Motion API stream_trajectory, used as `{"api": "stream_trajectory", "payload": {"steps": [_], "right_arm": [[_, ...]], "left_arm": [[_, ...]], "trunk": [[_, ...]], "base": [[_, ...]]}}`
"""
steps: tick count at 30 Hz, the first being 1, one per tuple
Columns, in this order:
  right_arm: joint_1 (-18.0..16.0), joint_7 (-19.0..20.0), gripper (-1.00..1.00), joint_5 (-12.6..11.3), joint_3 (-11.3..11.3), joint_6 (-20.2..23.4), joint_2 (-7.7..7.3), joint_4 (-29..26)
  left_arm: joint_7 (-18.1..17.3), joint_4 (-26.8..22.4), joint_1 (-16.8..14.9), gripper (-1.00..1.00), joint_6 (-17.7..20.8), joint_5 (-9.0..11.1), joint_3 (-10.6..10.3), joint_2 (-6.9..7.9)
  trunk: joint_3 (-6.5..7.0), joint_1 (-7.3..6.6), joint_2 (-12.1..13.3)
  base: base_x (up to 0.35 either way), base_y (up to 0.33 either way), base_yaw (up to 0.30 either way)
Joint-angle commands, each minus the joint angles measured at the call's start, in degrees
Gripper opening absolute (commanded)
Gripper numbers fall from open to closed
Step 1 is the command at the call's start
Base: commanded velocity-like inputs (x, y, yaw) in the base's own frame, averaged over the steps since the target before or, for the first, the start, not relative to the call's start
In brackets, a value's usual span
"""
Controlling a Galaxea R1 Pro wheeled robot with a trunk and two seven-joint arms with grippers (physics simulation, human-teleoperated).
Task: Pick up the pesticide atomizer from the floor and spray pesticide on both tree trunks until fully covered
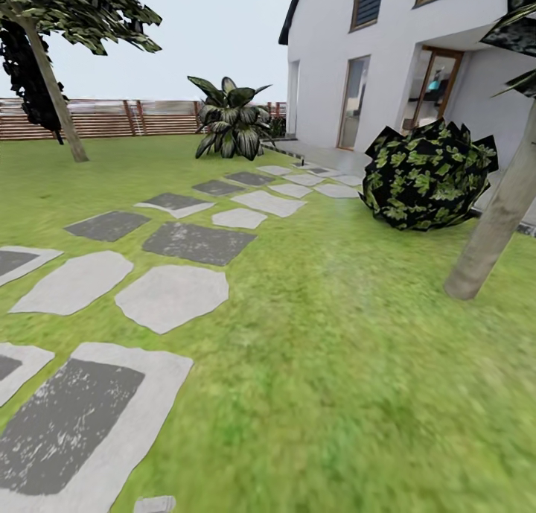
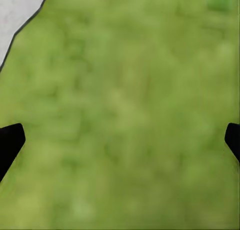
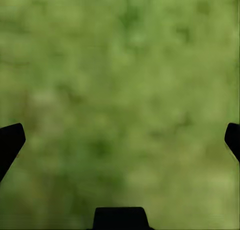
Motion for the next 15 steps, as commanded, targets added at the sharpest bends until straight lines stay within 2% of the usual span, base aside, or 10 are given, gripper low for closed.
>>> {"api": "stream_trajectory", "payload": {"steps": [1, 15], "right_arm": [[0.00, -0.03, 1.00, 0.00, -0.02, 0.00, 0.01, 0.00], [0.00, -0.05, 1.00, -0.15, -0.36, -0.08, -0.05, -0.36]], "left_arm": [[0.00, 0.00, 0.02, 1.00, 0.00, 0.00, 0.00, 0.00], [0.00, 0.00, 0.00, 1.00, 0.00, 0.00, 0.00, 0.00]], "trunk": [[0.00, 0.00, 0.00], [0.00, 0.00, 0.00]], "base": [[0.338, 0.000, 0.000], [0.338, 0.000, 0.000]]}}
